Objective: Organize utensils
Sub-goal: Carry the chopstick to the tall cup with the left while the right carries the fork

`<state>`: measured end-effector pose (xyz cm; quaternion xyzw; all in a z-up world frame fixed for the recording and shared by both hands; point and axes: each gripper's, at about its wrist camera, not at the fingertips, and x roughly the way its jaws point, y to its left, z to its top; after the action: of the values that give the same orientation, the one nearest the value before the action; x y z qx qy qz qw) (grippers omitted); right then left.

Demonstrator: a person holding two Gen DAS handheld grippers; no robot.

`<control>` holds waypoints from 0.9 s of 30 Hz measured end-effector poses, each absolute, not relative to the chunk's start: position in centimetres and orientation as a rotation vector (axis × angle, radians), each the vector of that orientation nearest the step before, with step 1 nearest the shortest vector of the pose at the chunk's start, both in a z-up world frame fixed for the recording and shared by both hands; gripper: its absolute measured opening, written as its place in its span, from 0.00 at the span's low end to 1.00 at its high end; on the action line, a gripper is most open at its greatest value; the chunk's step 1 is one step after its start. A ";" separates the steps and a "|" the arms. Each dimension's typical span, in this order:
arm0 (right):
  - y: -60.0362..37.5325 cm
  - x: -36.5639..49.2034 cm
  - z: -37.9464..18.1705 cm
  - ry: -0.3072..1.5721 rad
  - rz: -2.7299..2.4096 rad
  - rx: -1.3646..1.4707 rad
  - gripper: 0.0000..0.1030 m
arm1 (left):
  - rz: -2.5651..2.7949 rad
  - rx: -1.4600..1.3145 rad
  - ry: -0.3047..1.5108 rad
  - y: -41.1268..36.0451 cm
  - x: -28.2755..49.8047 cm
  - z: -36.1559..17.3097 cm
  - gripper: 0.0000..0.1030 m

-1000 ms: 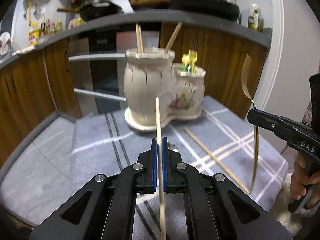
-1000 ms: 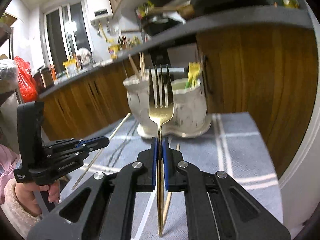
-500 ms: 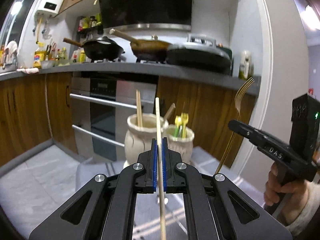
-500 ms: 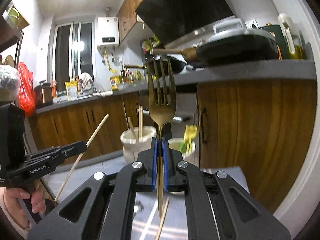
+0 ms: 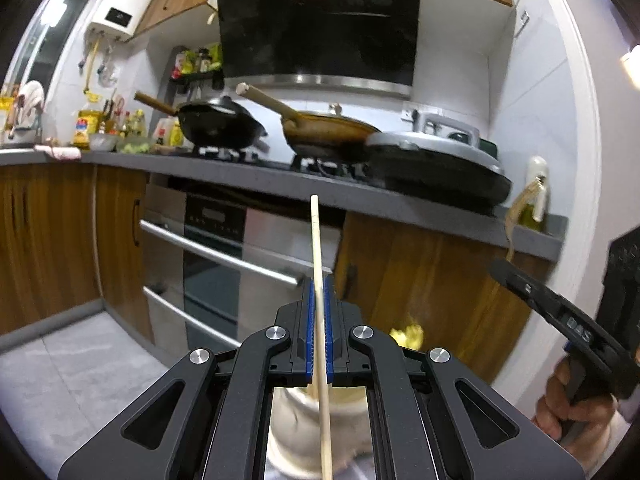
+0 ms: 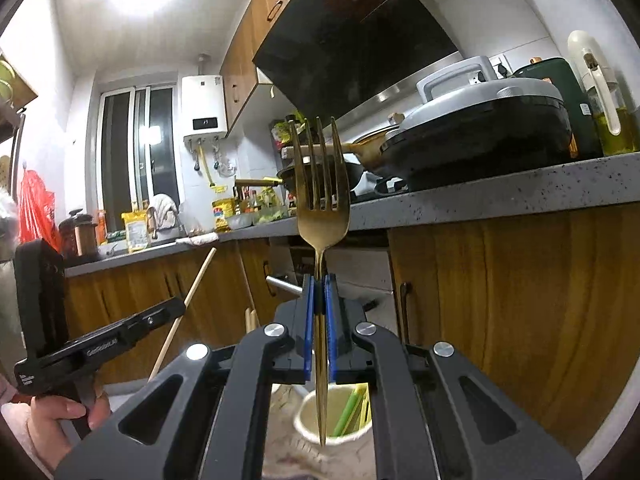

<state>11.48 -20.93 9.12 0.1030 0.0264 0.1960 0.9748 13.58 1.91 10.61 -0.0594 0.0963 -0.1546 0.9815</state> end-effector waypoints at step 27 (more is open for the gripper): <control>-21.0 14.5 3.9 0.234 0.401 0.246 0.05 | -0.252 -0.077 0.147 1.7 13.7 6.1 0.05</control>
<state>14.54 -21.03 3.87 0.1216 0.1157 0.1982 0.9657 13.75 1.69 6.13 -0.0385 0.0733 -0.1255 0.9886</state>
